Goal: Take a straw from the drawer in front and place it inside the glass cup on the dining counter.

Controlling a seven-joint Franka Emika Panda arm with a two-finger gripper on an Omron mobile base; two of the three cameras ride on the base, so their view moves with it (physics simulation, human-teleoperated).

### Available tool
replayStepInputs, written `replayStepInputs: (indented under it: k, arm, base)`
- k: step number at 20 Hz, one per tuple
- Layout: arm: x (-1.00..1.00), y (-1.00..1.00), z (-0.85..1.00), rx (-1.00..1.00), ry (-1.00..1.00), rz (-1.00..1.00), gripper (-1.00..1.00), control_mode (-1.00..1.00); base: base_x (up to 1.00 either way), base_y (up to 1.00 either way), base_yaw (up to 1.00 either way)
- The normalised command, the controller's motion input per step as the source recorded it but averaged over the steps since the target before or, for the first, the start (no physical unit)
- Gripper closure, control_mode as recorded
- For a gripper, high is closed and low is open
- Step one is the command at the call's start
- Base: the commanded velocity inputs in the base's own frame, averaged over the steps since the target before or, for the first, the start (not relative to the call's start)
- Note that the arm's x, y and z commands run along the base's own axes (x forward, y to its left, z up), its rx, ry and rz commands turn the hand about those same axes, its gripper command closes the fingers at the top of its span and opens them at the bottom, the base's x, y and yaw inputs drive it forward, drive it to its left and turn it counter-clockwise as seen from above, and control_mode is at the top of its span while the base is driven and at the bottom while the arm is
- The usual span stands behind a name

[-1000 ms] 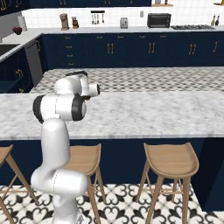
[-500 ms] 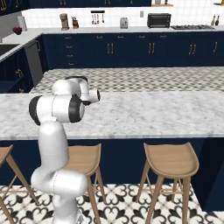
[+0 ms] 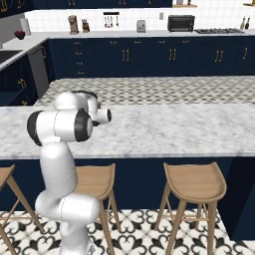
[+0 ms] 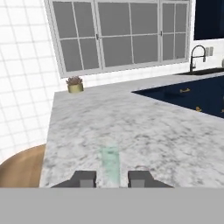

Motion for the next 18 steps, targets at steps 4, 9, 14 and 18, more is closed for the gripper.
replayStepInputs:
  k: [4,9,14,18]
  arm:
    - [0.0,-0.28,0.0,0.0,-0.01,-0.08,-1.0,-1.0]
    - [0.0,-0.31,0.02,0.0,-0.03,-0.07,-1.0,-1.0]
    - [-0.17,-0.18,0.55,0.0,-0.02,-0.09,-1.0,-1.0]
    - [-0.41,-0.12,0.87,-0.01,0.0,-0.13,-1.0,-1.0]
  base:
    - [0.0,0.0,0.0]
    - [0.0,0.0,0.0]
    - [0.0,0.0,0.0]
    - [0.0,0.0,0.0]
